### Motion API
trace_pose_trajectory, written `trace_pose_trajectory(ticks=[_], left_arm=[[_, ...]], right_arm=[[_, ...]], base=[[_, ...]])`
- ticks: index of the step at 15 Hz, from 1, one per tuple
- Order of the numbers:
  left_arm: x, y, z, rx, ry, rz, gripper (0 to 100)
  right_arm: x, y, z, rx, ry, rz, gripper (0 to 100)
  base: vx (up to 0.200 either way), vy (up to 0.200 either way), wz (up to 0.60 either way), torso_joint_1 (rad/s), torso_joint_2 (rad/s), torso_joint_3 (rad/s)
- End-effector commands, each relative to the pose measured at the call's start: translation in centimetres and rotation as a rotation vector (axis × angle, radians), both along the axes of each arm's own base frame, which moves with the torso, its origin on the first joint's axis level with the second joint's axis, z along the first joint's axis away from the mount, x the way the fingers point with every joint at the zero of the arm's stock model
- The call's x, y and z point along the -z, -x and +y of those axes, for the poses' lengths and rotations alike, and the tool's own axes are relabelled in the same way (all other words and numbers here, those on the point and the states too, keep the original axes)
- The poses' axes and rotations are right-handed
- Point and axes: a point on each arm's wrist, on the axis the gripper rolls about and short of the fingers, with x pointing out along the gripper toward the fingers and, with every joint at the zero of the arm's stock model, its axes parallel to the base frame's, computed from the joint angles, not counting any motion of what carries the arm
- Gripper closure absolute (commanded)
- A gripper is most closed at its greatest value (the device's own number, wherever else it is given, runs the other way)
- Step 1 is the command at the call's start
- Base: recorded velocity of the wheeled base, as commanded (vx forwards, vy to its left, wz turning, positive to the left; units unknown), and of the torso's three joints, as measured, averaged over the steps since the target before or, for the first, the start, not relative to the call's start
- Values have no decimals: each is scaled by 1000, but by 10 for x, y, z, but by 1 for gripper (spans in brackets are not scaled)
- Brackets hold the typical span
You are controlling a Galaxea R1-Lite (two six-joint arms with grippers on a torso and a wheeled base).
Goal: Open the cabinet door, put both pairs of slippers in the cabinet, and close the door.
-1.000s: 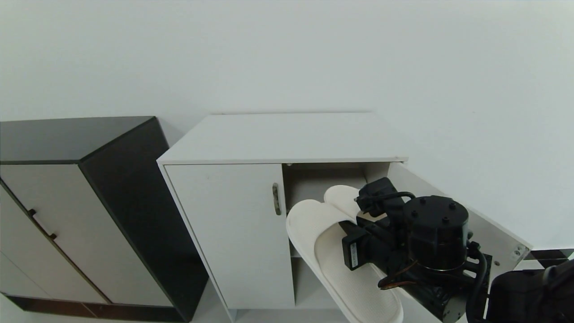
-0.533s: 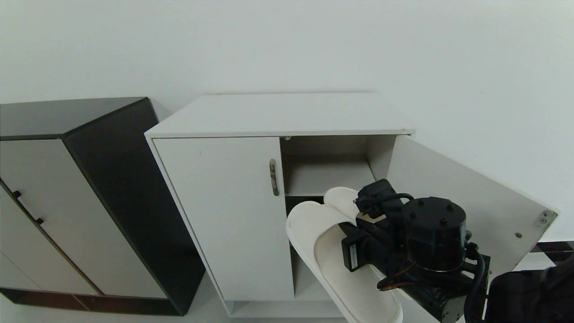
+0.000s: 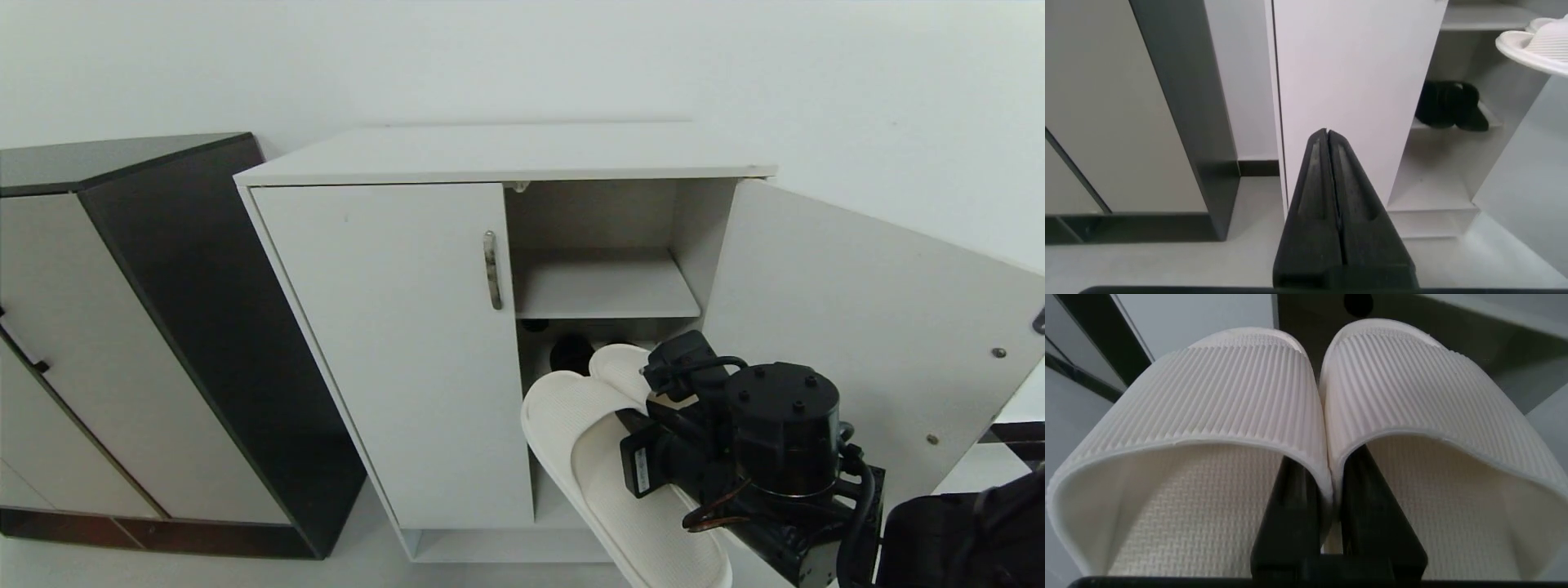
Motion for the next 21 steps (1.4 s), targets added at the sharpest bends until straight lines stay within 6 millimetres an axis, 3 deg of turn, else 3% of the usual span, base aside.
trace_pose_trajectory(ticks=[1,6,14,17,21], left_arm=[[0,0,0,-1,0,1,100],[0,0,0,-1,0,1,100],[0,0,0,-1,0,1,100],[0,0,0,-1,0,1,100],[0,0,0,-1,0,1,100]], right_arm=[[2,0,1,0,3,2,100],[2,0,0,-1,1,3,100],[6,-4,5,-1,2,-44,100],[-15,-13,23,130,0,26,100],[-66,-5,45,293,-28,139,100]], base=[[0,0,0,-80,442,364],[0,0,0,-27,364,334],[0,0,0,-1,23,20],[0,0,0,0,0,0],[0,0,0,0,0,0]])
